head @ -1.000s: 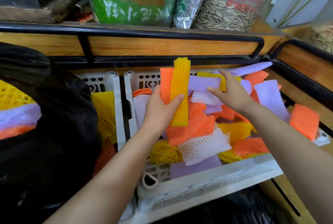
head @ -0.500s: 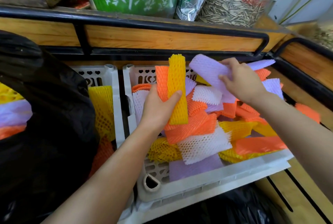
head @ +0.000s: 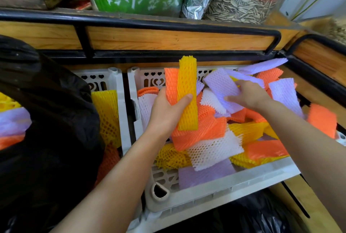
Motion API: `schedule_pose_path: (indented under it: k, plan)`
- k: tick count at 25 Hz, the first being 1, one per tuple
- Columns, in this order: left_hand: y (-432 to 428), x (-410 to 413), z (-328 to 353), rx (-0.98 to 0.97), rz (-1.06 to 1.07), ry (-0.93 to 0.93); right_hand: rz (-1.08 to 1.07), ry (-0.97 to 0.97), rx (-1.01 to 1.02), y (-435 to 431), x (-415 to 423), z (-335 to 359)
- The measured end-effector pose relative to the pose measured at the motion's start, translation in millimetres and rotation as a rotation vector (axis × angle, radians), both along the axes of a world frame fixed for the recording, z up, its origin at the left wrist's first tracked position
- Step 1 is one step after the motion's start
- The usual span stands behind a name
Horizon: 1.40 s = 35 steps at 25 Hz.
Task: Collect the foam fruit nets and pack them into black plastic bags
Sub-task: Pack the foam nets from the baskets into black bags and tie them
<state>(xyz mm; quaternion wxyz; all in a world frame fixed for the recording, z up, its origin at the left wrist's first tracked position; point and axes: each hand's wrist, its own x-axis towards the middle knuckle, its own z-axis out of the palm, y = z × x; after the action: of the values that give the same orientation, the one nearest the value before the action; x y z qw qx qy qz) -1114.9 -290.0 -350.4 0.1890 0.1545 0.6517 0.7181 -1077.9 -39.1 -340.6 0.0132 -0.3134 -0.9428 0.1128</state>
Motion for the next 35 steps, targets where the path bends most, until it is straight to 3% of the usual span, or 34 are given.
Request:
schedule_pose_path:
  k: [3,5,10,13,16,19,22,24,27,29,32,35]
  plan:
    - [1.0,0.1,-2.1,-0.040,0.030,0.006,0.069,0.000,0.079,-15.7,8.6,4.0]
    - [1.6,-1.6,-4.3,-0.074,0.086,0.022,0.106,0.204,0.070,-31.2,15.9,11.6]
    - [3.9,-7.8,-11.2,-0.158,0.190,0.052,0.142,0.691,-0.372,-86.9,37.1,38.9]
    - [3.7,-6.2,-10.3,0.001,0.026,-0.046,0.245,0.635,-0.655,-114.5,43.4,28.9]
    - [5.0,1.4,-4.3,0.119,-0.208,-0.144,0.395,0.470,-0.599,-125.3,42.4,11.2]
    - [6.6,0.9,-5.1,0.073,-0.110,-0.029,0.478,0.237,-0.482,-130.1,41.8,10.2]
    - [2.3,-2.4,0.4,0.063,0.083,0.007,0.386,0.360,-0.548,-118.3,42.0,17.9]
    - [-1.0,-5.3,3.4,0.052,0.168,0.028,0.246,0.461,-0.424,-98.3,37.3,11.0]
    - [-2.5,-7.8,4.1,0.043,0.207,0.027,-0.002,0.278,-0.253,-69.5,23.7,-14.4]
    - [-3.0,-7.4,3.8,0.028,0.208,0.021,-0.160,0.266,-0.337,-59.1,15.3,-29.1]
    - [-2.8,-6.0,3.2,0.030,0.190,0.032,-0.283,0.483,-0.499,-49.1,5.8,-35.6]
    - [-2.2,-6.8,2.7,0.000,0.207,0.037,-0.308,0.584,-0.462,-44.6,6.7,-19.3]
